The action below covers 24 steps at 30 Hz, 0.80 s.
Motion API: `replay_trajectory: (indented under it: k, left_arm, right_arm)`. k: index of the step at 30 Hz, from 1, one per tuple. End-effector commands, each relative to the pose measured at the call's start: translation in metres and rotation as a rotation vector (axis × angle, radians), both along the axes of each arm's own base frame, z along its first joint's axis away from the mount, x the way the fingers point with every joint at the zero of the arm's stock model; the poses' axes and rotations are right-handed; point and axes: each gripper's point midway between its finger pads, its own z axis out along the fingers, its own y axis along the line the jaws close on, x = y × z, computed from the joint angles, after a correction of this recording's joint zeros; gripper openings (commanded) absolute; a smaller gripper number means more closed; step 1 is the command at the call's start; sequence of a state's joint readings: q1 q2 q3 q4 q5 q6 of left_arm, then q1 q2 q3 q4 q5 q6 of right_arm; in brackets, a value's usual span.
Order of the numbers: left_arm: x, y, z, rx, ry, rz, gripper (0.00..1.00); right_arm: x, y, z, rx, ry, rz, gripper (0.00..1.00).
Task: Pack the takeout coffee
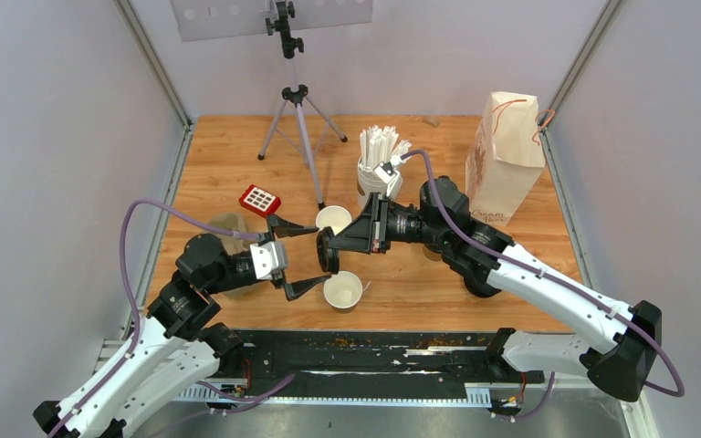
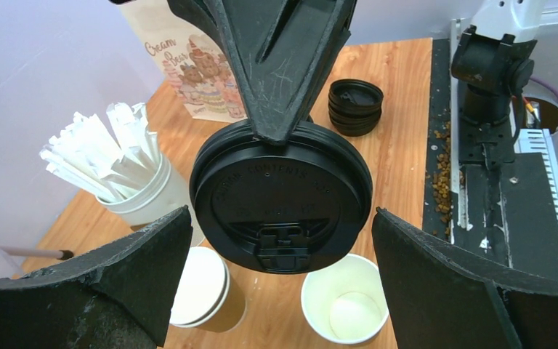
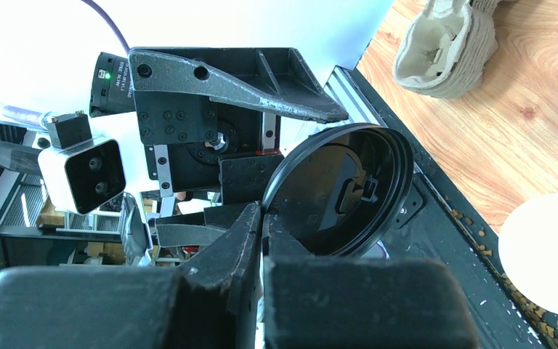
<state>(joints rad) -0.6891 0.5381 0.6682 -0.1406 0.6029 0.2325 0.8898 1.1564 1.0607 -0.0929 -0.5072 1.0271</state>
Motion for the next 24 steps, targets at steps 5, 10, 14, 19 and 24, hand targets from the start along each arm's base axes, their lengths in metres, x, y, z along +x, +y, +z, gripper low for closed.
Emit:
replay_trajectory:
  k: [5,10,14,19,24]
  left_arm:
    - [0.003,-0.001,0.007,-0.006,-0.070,0.000,1.00]
    - [-0.003,-0.004,0.007,-0.012,-0.065,-0.041,0.96]
    - [-0.010,-0.008,0.007,-0.012,-0.057,-0.089,0.94]
    - [-0.013,-0.008,0.004,0.001,-0.063,-0.104,0.94]
    - [-0.015,-0.009,0.003,0.004,-0.051,-0.121,0.89]
  right_arm:
    - [-0.006,-0.001,0.012,0.052,-0.026,0.019,0.00]
    - [-0.008,-0.001,0.012,0.063,-0.017,0.029,0.00]
    - [-0.010,-0.002,0.014,0.068,-0.022,0.031,0.00]
    - [-0.011,-0.004,0.015,0.073,-0.028,0.031,0.00]
    - [-0.013,-0.007,0.011,0.069,-0.026,0.028,0.00]
